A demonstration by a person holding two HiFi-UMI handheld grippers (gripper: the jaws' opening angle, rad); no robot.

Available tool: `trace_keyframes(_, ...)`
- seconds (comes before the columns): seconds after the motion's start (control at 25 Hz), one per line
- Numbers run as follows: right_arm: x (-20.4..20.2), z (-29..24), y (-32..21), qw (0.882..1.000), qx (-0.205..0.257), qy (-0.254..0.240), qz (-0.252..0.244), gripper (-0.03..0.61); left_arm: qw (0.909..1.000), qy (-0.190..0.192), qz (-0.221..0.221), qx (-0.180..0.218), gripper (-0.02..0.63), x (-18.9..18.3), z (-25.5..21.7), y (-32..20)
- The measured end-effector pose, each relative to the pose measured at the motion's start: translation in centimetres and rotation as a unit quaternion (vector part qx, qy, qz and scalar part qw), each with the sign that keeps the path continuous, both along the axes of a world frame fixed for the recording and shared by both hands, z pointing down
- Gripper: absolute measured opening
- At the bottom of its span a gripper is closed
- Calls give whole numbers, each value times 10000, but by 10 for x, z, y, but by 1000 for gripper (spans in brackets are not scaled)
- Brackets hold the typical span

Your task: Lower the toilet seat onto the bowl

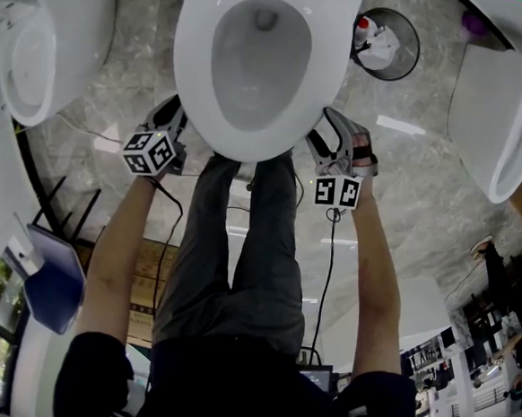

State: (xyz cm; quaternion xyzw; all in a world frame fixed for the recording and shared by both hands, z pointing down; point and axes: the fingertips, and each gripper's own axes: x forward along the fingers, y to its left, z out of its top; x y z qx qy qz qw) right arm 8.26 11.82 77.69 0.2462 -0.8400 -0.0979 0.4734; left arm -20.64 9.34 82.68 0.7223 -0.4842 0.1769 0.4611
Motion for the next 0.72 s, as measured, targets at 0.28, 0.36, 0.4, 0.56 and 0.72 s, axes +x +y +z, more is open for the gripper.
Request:
trace_keyframes(0.28, 2, 11, 2, 9999, 2, 111, -70, 324, 9999, -92, 23, -90, 97, -1, 12, 0)
trace_keyframes(0.36, 2, 14, 2, 9999, 6, 128, -86, 325, 9999, -115, 2, -114, 97, -3, 16, -1)
trace_keyframes(0.4, 1, 15, 2, 9999, 5, 128, -90, 325, 9998, -123, -6, -127, 97, -4, 18, -2)
trace_keyframes(0.56, 1, 21, 2, 9999, -6, 142, -80, 328, 9998, -137, -8, -171, 94, -4, 24, -4)
trace_keyframes(0.72, 3, 25, 3, 9998, 1, 163, -105, 330, 9997, -147, -4, -203, 84, -2, 29, -2)
